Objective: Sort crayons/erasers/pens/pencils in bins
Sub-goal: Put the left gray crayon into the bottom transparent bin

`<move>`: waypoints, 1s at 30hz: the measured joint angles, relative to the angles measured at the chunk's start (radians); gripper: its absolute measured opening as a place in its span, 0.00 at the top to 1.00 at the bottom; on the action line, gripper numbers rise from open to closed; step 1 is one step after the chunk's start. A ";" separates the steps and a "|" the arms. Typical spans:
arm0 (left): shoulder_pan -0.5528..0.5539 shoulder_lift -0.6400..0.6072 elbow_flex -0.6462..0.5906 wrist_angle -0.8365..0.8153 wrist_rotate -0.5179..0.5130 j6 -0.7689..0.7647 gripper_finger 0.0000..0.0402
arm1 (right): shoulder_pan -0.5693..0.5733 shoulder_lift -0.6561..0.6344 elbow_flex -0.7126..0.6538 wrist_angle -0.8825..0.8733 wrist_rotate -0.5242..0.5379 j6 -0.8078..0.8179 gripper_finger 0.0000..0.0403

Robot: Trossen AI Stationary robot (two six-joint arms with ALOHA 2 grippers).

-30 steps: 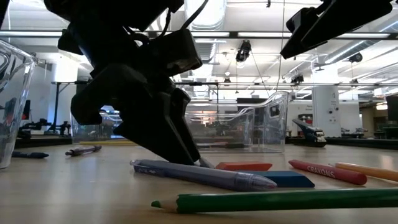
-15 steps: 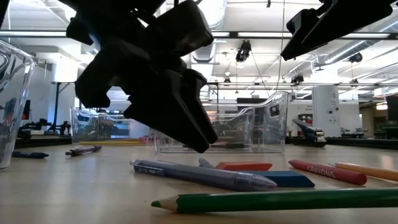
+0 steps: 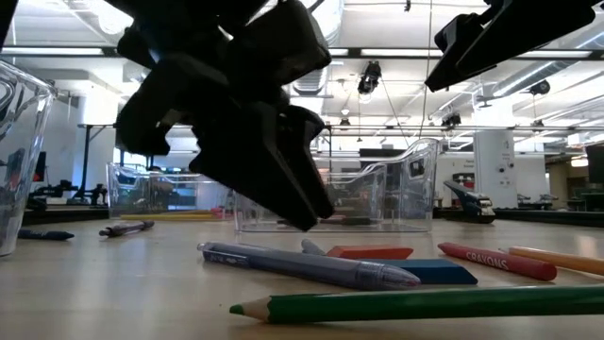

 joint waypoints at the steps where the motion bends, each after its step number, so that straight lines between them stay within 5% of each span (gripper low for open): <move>1: 0.001 0.000 0.004 0.003 0.007 0.001 0.60 | 0.000 0.000 0.000 0.000 0.000 0.000 0.37; 30: 0.018 0.111 0.079 -0.022 0.068 0.042 0.60 | 0.000 -0.001 -0.006 0.004 0.000 -0.007 0.37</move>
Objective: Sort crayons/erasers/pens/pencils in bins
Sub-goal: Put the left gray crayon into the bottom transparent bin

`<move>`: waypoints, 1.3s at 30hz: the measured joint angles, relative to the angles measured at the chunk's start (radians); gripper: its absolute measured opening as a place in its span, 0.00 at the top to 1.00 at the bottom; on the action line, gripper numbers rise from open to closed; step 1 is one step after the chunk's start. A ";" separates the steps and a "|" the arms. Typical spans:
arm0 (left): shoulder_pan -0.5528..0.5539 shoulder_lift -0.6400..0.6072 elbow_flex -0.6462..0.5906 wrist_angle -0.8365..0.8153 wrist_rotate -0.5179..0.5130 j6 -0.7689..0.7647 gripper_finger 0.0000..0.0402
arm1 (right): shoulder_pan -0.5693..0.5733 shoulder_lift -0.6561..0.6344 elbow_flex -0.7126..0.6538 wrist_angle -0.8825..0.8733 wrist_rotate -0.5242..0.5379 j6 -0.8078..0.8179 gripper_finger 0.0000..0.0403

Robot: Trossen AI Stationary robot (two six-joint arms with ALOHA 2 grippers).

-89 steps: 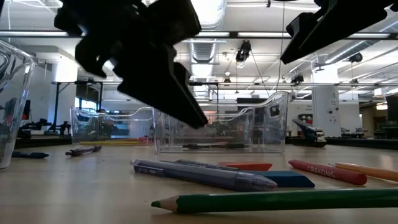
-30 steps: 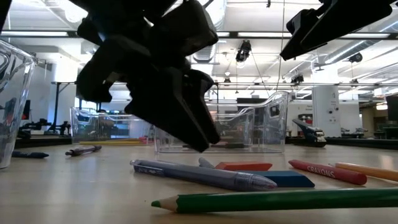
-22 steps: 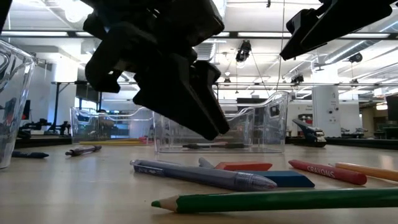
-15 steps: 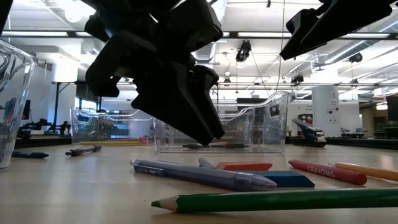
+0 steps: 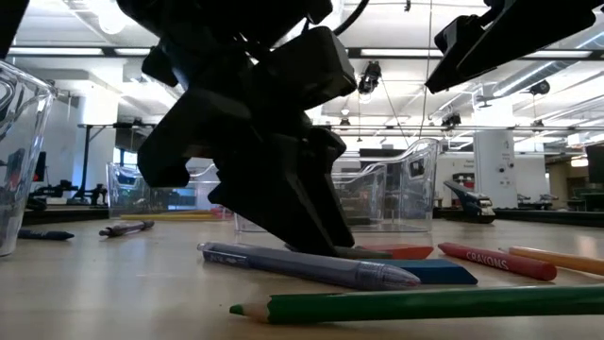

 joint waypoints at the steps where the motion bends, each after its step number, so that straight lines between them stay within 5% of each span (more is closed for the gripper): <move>1: 0.001 -0.003 -0.001 -0.001 -0.001 0.000 0.60 | 0.000 0.000 -0.001 -0.002 0.000 0.000 0.37; 15: 0.002 -0.010 -0.011 -0.039 -0.018 -0.025 0.62 | 0.000 0.000 -0.006 -0.002 0.000 0.000 0.37; 39: 0.004 -0.019 -0.012 -0.064 -0.002 -0.020 0.98 | 0.000 0.000 -0.007 -0.002 0.000 0.000 0.37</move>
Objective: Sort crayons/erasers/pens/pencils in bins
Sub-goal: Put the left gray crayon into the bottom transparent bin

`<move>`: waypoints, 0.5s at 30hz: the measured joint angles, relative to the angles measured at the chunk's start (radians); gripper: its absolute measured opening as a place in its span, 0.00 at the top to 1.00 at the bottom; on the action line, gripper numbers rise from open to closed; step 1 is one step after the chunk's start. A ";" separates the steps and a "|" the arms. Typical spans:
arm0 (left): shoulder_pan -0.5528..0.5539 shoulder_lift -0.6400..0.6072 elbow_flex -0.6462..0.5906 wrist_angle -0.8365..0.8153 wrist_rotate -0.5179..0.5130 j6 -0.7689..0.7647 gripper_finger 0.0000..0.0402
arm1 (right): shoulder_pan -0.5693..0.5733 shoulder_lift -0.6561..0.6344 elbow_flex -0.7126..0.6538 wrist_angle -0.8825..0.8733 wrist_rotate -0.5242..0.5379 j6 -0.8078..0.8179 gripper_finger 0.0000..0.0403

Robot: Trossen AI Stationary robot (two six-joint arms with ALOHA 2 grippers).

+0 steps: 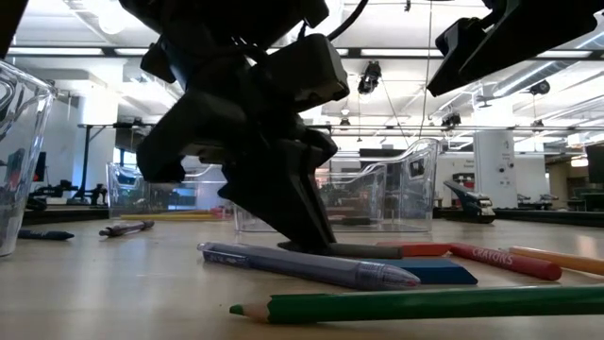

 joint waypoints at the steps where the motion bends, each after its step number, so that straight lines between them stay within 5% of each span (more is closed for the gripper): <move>1: 0.000 -0.009 0.001 -0.005 0.005 -0.002 0.98 | 0.000 0.000 0.000 0.000 0.000 0.000 0.37; 15: -0.041 -0.310 -0.002 -0.284 0.019 -0.132 0.99 | 0.000 0.000 -0.001 -0.005 0.000 0.000 0.37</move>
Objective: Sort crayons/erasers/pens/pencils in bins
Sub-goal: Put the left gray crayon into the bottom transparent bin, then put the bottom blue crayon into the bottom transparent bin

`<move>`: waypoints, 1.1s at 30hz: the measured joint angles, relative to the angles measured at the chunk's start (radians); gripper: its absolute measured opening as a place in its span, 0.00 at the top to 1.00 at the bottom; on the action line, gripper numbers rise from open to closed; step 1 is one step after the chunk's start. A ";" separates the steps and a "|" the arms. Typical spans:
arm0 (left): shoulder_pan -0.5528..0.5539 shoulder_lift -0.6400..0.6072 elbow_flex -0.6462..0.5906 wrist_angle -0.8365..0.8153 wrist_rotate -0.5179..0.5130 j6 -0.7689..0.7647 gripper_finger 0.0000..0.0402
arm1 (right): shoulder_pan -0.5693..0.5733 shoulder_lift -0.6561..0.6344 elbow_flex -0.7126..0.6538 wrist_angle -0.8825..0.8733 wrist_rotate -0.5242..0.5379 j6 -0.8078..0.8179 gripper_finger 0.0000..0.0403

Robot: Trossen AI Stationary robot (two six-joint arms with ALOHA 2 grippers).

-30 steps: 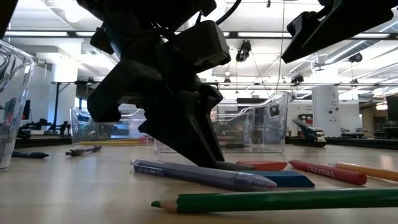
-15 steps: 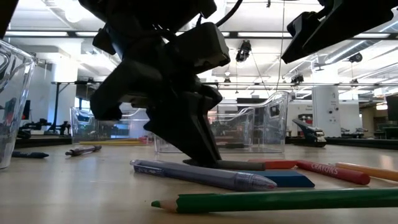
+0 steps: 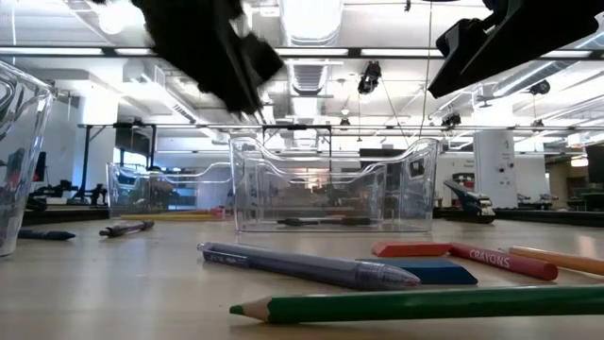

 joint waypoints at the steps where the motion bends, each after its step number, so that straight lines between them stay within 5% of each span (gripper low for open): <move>1: -0.010 -0.034 0.000 -0.024 0.000 -0.026 0.99 | 0.000 0.000 0.000 0.000 0.000 0.000 0.37; 12: -0.232 -0.313 -0.020 -0.419 -0.107 -0.505 0.99 | 0.005 0.000 0.000 0.003 0.000 0.011 0.37; 22: -0.434 -0.344 -0.112 -0.503 -0.156 -0.900 0.98 | 0.005 0.000 0.000 0.016 0.000 0.011 0.37; 33: -0.444 -0.347 -0.175 -0.487 -0.154 -0.999 0.64 | 0.005 0.001 0.000 0.027 0.000 0.011 0.37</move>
